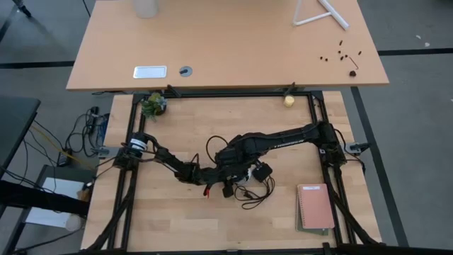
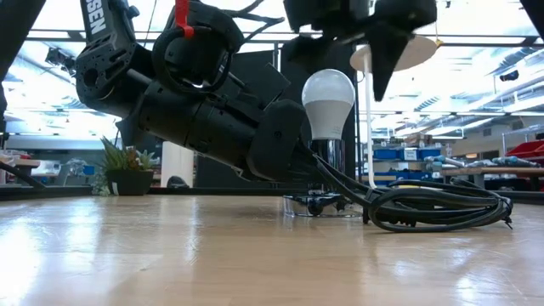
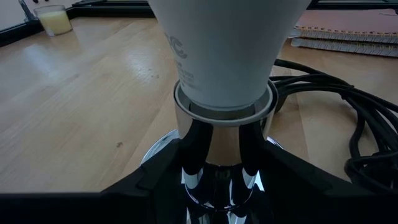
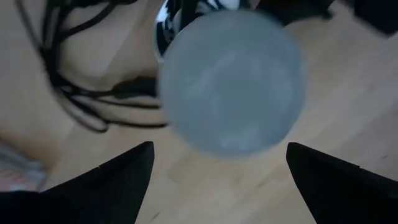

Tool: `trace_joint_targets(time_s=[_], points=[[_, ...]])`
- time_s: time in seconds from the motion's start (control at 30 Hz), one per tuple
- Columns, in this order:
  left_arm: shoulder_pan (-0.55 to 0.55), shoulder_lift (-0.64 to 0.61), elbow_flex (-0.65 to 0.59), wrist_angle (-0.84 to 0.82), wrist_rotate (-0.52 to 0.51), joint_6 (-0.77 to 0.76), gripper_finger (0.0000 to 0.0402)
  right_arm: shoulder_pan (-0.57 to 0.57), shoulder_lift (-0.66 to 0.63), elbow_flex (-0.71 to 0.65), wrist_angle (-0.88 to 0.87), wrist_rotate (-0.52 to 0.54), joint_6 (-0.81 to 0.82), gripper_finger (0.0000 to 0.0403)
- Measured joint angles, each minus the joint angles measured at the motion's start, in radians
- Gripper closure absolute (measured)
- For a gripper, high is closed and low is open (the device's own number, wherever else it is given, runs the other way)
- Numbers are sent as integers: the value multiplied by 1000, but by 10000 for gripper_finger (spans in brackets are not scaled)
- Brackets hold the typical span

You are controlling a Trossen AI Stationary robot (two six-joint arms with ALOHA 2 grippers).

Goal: Screw lightbulb
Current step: Insert the lightbulb into the lamp

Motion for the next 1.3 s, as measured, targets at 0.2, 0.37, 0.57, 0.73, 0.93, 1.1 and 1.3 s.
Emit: trace_joint_targets(time_s=[0.2, 0.37, 0.57, 0.73, 0.93, 1.1, 1.3], points=[[0, 0, 0, 0, 0, -1, 199, 0, 1, -5, 88, 0, -70, 29], [0, 0, 0, 0, 0, 2, 199, 0, 1, -5, 145, -26, -177, 29], [0, 0, 0, 1, 0, 6, 199, -6, 8, -6, 169, -75, -271, 29], [0, 0, 0, 1, 0, 8, 199, -6, 9, -50, 204, -98, -317, 29], [0, 0, 0, 1, 0, 8, 199, -6, 10, -111, 241, -97, -359, 30], [0, 0, 0, 0, 0, 21, 199, -14, 9, -118, 264, -119, -379, 46], [0, 0, 0, -1, 0, 27, 199, -37, 9, -118, 264, -159, -374, 106]])
